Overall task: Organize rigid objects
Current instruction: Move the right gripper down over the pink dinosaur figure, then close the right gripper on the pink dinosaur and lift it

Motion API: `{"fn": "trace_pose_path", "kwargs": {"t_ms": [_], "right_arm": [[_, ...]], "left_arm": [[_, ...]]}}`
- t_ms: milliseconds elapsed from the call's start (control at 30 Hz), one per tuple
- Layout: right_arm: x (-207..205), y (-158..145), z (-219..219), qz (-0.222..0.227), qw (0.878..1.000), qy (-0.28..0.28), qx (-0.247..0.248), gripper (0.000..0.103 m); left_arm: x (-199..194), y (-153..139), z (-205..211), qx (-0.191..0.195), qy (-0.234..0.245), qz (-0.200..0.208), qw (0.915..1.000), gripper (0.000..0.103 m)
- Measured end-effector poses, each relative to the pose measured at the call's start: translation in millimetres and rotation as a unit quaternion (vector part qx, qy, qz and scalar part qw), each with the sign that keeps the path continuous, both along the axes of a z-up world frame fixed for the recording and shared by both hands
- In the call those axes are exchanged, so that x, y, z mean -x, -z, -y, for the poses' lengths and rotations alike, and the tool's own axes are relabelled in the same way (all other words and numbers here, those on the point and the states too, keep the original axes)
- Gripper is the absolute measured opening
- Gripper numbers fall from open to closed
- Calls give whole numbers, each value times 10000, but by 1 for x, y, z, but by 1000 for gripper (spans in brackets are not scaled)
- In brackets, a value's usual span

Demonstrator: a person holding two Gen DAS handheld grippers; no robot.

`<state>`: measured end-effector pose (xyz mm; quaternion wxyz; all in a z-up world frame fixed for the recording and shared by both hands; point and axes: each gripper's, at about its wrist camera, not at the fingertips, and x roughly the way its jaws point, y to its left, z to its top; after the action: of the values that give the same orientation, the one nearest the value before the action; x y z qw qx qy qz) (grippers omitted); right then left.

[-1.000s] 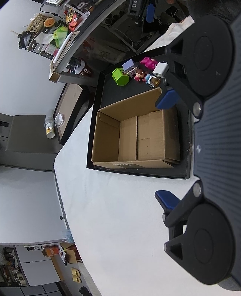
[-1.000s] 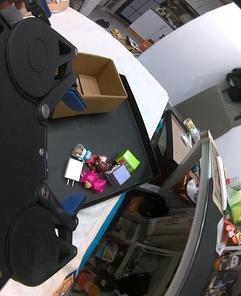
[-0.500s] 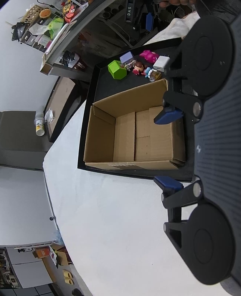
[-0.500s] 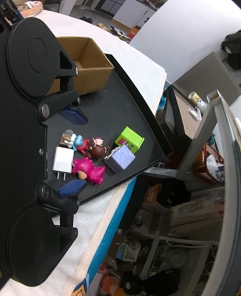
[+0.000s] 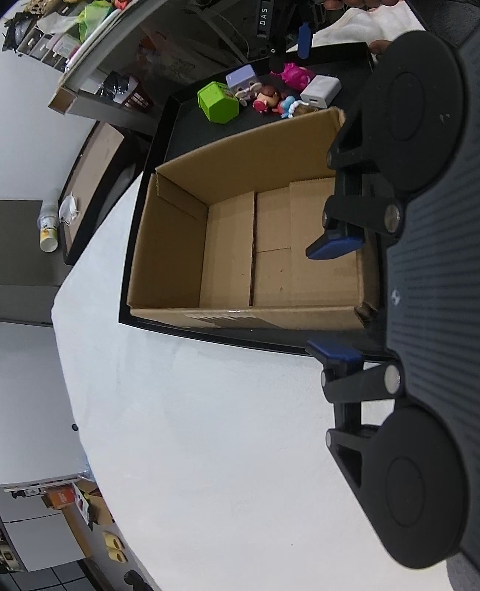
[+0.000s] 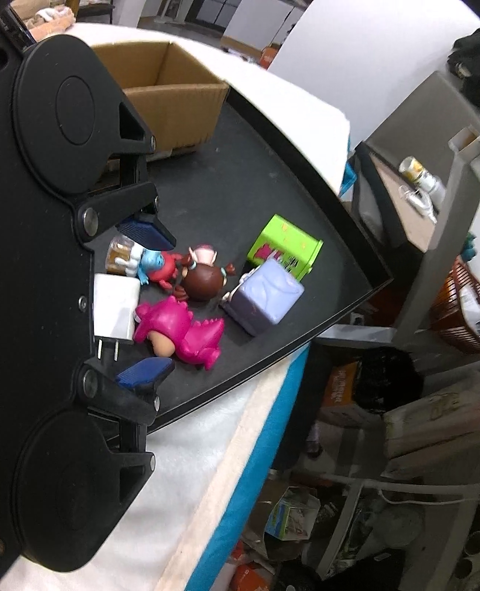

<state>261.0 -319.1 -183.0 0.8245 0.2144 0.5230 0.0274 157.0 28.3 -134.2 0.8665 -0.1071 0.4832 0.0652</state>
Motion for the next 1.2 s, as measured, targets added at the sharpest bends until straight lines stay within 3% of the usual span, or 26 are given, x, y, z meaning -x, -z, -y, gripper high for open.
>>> {"fn": "trace_pose_path", "kwargs": {"t_ms": [200, 600, 833, 1200], "right_arm": [[-12, 16, 0, -227, 9997, 20, 52, 57], [-24, 33, -2, -456, 9986, 262, 41, 46], [-22, 26, -7, -274, 9990, 292, 204, 44], [-8, -13, -8, 528, 9983, 219, -72, 44]], "left_arm": [[-5, 7, -3, 102, -59, -32, 9999, 30], [-8, 15, -12, 165, -147, -6, 9998, 16], [-9, 15, -16, 237, -173, 18, 9996, 14], [-13, 16, -10, 62, -112, 33, 9999, 13]]}}
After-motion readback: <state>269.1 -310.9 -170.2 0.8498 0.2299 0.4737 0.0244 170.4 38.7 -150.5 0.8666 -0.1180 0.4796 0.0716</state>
